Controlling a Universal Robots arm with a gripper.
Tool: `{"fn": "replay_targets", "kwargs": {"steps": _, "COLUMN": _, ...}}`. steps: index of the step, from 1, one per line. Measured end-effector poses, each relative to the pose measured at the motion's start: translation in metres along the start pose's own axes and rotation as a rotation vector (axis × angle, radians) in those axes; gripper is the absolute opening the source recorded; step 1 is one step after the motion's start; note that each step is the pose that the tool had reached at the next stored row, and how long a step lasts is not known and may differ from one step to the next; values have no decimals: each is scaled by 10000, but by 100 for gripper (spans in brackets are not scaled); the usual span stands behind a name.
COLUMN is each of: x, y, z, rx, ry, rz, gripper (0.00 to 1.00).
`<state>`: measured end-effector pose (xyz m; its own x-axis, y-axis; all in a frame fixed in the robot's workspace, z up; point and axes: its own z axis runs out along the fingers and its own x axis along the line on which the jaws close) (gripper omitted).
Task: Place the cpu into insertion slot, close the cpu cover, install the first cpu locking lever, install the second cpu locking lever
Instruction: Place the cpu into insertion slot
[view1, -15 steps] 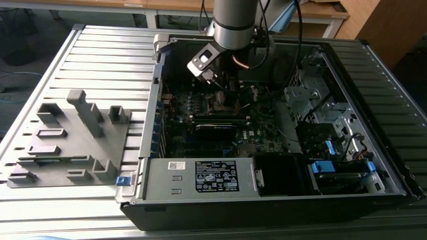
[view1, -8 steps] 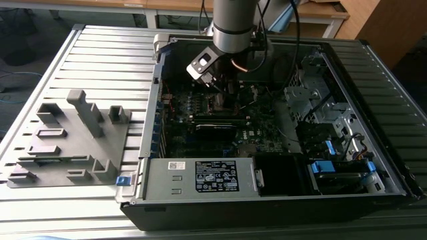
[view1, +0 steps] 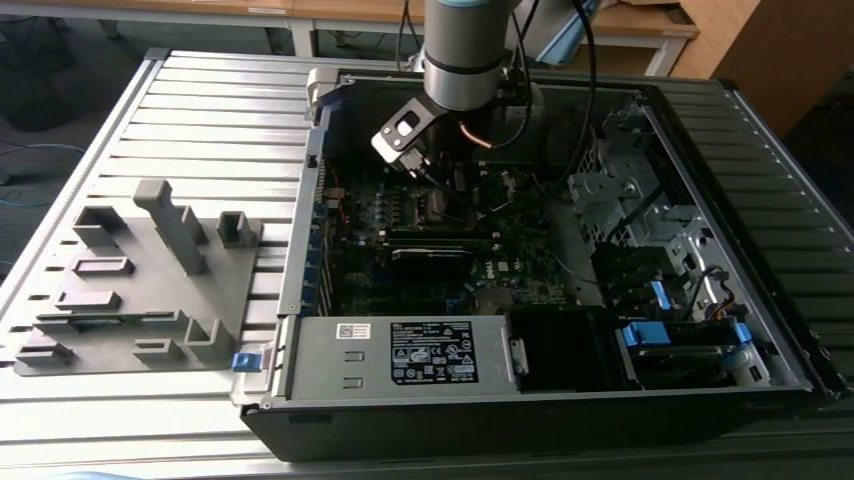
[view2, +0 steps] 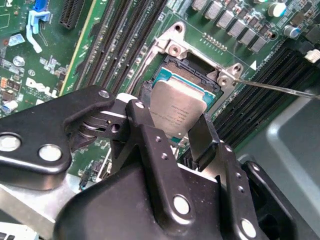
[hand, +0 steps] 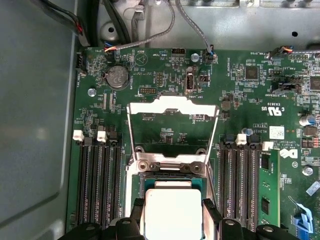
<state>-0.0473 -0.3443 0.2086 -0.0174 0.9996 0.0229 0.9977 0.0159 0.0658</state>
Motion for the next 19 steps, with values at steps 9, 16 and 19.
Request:
{"fn": "replay_targets", "kwargs": {"steps": 9, "x": 0, "y": -11, "z": 26, "rx": -1, "ry": 2, "rz": 1, "gripper": 54}}
{"fn": "replay_targets", "kwargs": {"steps": 16, "x": 4, "y": -22, "z": 53, "rx": -2, "ry": 2, "rz": 2, "gripper": 54}}
{"fn": "replay_targets", "kwargs": {"steps": 19, "x": 17, "y": -23, "z": 73, "rx": -2, "ry": 1, "rz": 19, "gripper": 54}}
